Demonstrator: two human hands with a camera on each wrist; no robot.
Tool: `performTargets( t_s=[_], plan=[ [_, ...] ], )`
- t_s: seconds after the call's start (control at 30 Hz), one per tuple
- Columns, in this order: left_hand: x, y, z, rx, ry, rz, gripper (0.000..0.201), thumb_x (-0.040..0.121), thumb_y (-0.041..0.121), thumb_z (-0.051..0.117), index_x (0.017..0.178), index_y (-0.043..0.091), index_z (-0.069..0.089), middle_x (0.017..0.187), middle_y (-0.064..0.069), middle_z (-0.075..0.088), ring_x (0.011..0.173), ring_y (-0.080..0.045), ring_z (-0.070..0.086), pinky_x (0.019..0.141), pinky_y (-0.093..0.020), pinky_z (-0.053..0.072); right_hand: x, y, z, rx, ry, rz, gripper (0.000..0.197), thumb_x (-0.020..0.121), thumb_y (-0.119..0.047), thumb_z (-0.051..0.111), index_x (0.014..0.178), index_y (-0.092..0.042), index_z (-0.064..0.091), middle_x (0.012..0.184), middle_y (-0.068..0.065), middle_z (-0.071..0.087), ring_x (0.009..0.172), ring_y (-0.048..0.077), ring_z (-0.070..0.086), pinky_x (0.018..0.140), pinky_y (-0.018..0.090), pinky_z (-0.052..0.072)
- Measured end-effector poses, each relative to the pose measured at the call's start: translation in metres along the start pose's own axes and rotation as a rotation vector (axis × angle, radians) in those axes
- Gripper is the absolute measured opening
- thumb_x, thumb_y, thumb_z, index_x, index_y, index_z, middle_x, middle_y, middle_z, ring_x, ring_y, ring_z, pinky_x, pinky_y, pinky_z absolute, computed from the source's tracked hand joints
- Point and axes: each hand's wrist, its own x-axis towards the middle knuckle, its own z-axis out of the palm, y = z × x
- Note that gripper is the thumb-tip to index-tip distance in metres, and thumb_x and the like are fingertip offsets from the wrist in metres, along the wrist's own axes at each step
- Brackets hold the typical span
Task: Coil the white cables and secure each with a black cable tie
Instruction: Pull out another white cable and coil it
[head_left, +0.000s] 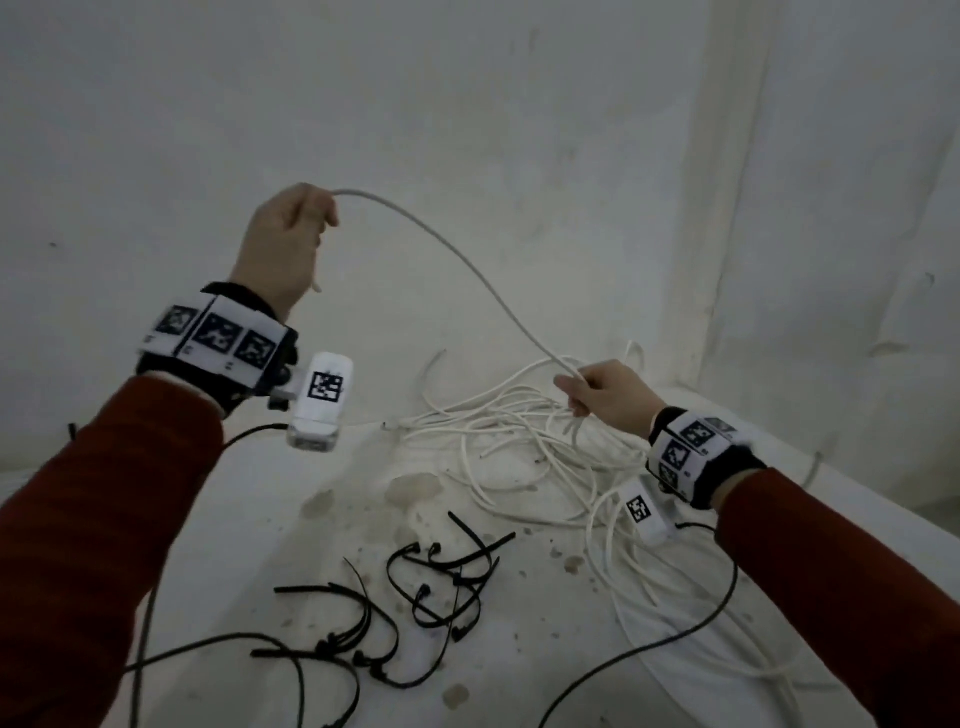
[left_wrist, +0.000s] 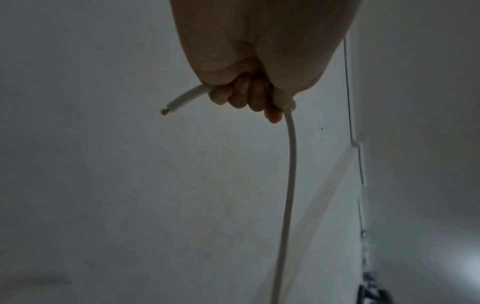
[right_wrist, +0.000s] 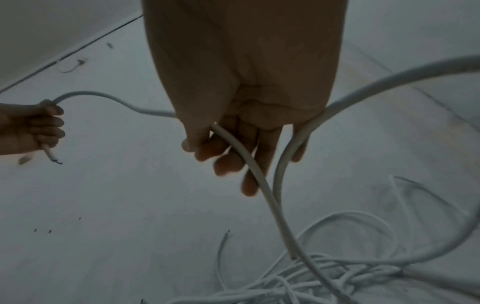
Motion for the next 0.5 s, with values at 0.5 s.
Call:
performTargets(
  t_s=[0.5],
  plan=[
    [-0.028,-0.047,-0.081,0.635,-0.157,-0.489,0.055,0.078,0.041,0.073,0.118,0.009,0.054,0.103,-0.010,0.060,0.091,-0.025,0.053,0.075,-0.033,0.042,0.051,-0.153,-0.033,0.311,0.184,-0.374,0.029,0.100,-0.017,0.040,0.071,-0.022,0.043,0.068,-0.005,0.044,0.057,0.004,0.037,0.059,0.023,0.030]
  ],
)
